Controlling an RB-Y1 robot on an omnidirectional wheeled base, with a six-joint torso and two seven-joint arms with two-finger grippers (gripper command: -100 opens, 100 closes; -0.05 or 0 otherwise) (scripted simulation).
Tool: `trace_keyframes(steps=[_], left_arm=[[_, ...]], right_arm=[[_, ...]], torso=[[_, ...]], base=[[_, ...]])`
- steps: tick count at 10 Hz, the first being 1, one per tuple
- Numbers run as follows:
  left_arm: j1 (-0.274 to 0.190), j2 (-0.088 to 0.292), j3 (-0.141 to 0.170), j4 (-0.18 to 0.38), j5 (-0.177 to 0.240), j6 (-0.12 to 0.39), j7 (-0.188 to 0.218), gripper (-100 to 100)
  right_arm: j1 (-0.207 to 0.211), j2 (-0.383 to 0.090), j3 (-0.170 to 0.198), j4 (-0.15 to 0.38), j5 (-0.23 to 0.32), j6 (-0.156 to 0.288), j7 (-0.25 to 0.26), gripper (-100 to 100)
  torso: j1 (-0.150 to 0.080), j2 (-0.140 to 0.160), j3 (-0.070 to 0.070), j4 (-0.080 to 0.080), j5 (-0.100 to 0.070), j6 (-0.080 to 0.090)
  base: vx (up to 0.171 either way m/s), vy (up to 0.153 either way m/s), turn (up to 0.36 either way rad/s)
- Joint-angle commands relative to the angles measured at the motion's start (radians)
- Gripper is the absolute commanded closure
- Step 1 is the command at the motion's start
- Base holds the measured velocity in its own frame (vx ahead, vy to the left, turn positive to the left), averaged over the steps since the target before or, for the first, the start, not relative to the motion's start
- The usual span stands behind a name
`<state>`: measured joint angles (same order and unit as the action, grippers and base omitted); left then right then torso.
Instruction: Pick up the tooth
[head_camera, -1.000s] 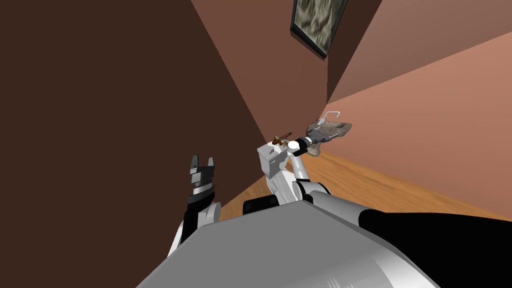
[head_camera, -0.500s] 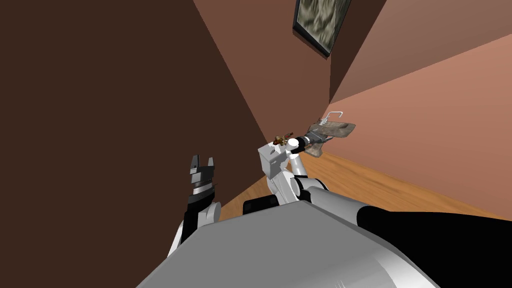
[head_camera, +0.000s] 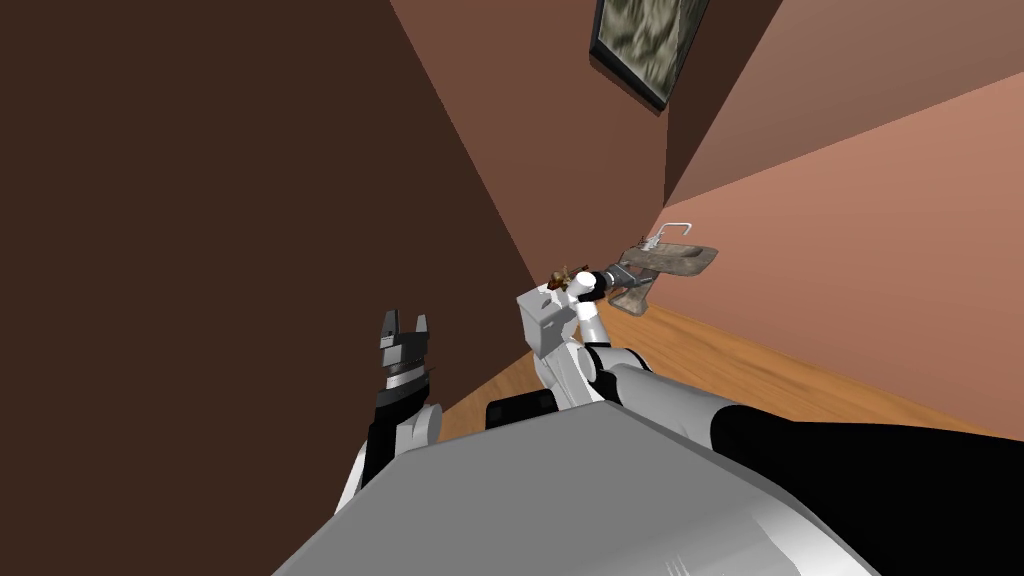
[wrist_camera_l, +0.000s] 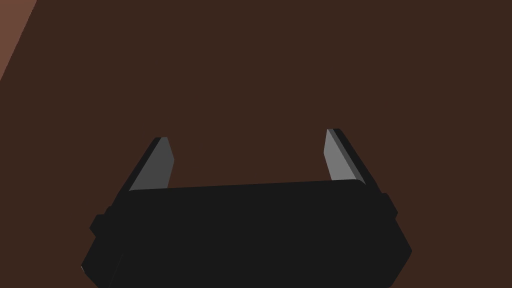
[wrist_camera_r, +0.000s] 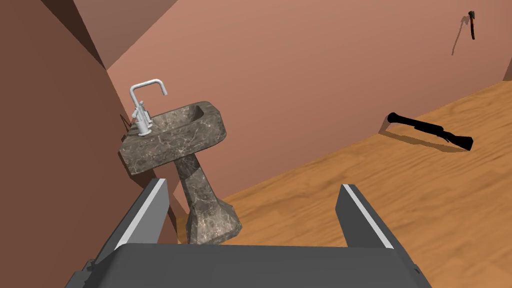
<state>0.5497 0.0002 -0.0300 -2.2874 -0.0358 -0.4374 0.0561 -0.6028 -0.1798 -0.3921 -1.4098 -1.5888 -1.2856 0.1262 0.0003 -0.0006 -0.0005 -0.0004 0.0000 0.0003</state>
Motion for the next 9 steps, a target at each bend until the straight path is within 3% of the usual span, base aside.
trace_keyframes(steps=[1,7,9], left_arm=[[0.0,0.0,0.0,0.0,0.0,0.0,0.0,0],[0.0,0.0,0.0,0.0,0.0,0.0,0.0,0],[0.0,0.0,0.0,0.0,0.0,0.0,0.0,0]], right_arm=[[-0.039,0.002,-0.006,0.024,-0.05,-0.027,0.021,-100],[-0.11,0.001,-0.018,0.087,-0.223,-0.071,0.043,-100],[-0.11,0.001,-0.018,0.087,-0.223,-0.071,0.043,-100]], torso=[[0.0,0.0,0.0,0.0,0.0,0.0],[0.0,0.001,0.0,0.0,0.0,0.0],[-0.001,0.001,0.0,0.0,0.0,0.0]], base=[[-0.008,-0.01,0.031],[-0.008,-0.01,0.033],[-0.006,-0.006,0.019]])
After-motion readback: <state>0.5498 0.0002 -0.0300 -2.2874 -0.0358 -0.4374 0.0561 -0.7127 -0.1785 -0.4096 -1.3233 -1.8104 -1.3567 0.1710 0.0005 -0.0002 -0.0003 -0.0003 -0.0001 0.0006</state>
